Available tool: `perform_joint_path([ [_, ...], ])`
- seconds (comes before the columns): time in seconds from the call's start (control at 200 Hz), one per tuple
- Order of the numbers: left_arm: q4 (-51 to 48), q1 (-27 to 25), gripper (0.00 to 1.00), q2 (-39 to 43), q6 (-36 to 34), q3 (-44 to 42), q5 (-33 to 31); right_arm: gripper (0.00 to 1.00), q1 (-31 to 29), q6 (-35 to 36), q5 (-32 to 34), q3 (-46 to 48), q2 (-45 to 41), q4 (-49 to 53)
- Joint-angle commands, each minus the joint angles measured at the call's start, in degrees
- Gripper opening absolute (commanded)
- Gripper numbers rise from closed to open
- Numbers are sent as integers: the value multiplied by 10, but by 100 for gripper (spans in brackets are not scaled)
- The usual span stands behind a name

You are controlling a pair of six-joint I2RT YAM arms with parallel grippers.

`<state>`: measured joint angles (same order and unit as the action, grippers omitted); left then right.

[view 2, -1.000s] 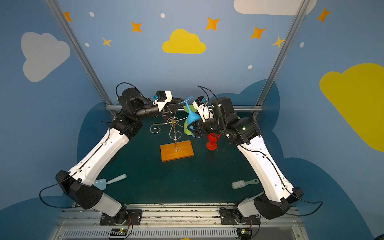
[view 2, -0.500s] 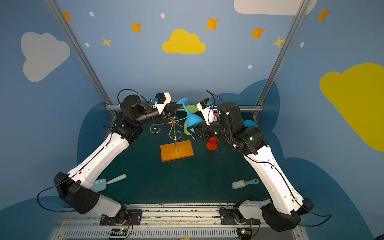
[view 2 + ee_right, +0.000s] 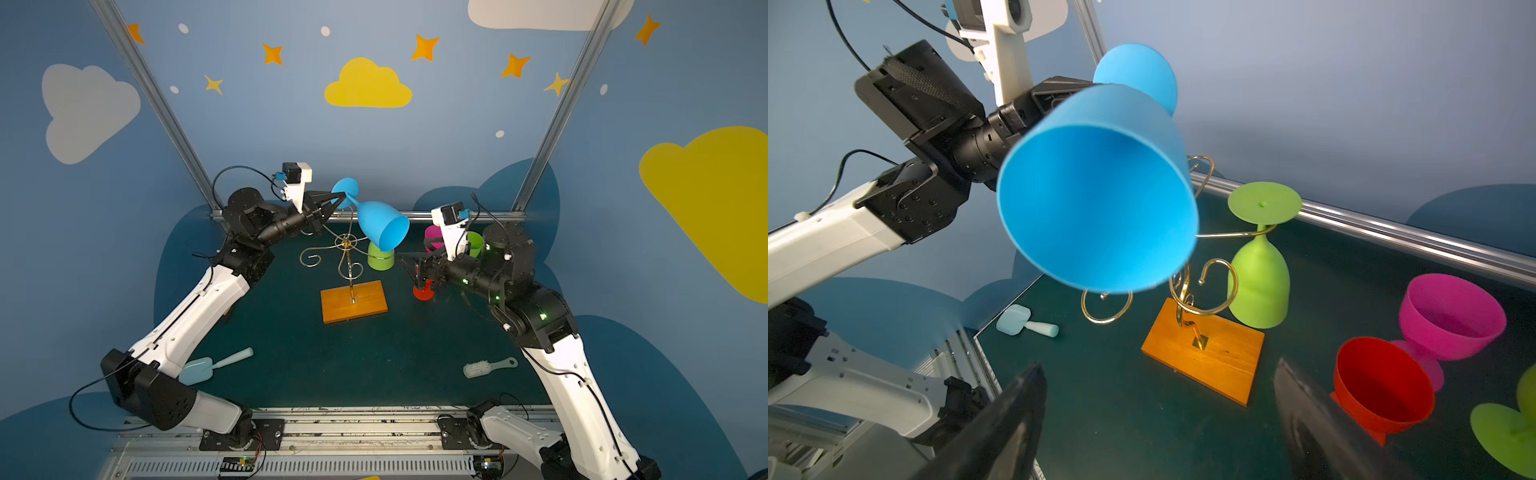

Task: Take the wine glass off the wine glass rack
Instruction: 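Open the left gripper off the foot while the right gripper pulls the glass away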

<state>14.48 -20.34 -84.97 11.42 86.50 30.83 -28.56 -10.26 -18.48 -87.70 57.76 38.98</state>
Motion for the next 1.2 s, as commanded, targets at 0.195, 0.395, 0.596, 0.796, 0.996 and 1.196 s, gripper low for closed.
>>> perform_joint_path([
  [0.195, 28, -1, 3, 10, 42, -4, 25, 82, 9, -34, -4, -6, 9, -47],
  [0.395, 32, -1, 3, 14, 42, -15, 24, 81, 8, -49, -12, -29, 48, -80],
  [0.596, 42, -2, 3, 14, 47, -27, 26, 72, 7, -65, -2, -31, 79, -117],
  [0.796, 60, -2, 3, 23, 54, -45, 29, 41, 6, -76, -3, -30, 99, -143],
  [0.996, 62, -2, 3, 21, 52, -47, 32, 10, 5, -87, -22, -32, 108, -155],
  [1.196, 49, -1, 7, 25, 35, -47, 20, 0, 6, -105, -21, -21, 92, -167],
])
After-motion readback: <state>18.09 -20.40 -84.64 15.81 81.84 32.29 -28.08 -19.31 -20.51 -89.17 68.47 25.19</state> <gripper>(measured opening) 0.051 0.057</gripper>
